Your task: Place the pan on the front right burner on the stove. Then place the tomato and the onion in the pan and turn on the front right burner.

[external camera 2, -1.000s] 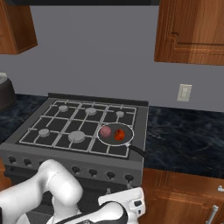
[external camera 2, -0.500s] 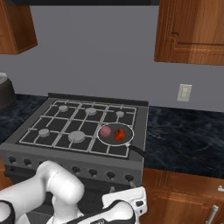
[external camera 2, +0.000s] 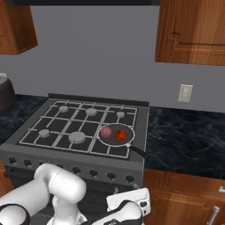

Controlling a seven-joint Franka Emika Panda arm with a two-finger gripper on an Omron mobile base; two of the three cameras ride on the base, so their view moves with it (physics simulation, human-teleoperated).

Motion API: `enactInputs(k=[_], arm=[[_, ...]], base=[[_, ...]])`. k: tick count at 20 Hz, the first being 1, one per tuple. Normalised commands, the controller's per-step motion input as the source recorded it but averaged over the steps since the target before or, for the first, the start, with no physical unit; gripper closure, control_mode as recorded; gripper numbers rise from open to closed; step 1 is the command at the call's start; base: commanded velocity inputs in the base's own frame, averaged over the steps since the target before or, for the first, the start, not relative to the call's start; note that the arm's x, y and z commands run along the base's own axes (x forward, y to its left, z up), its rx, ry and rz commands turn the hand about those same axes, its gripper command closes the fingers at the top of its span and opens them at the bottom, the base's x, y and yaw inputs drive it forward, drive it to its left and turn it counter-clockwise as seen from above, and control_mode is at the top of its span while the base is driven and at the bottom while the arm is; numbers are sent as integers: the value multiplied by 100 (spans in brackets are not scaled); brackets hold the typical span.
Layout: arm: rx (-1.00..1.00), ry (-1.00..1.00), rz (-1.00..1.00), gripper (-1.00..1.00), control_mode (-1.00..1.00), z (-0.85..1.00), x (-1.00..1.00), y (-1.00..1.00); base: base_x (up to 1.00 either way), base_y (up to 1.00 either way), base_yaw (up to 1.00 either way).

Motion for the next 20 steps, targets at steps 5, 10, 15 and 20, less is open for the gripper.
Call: enactInputs(k=[5,10,15,20], arm=[[0,0,0,-100,-100,-15,39,0],[0,0,0,-100,-100,-21,36,0],[0,0,0,-100,-100,-20,19,0],[0,0,0,-100,-100,-22,13,0]], base=[[0,0,0],[0,0,0],[0,0,0],[0,0,0]])
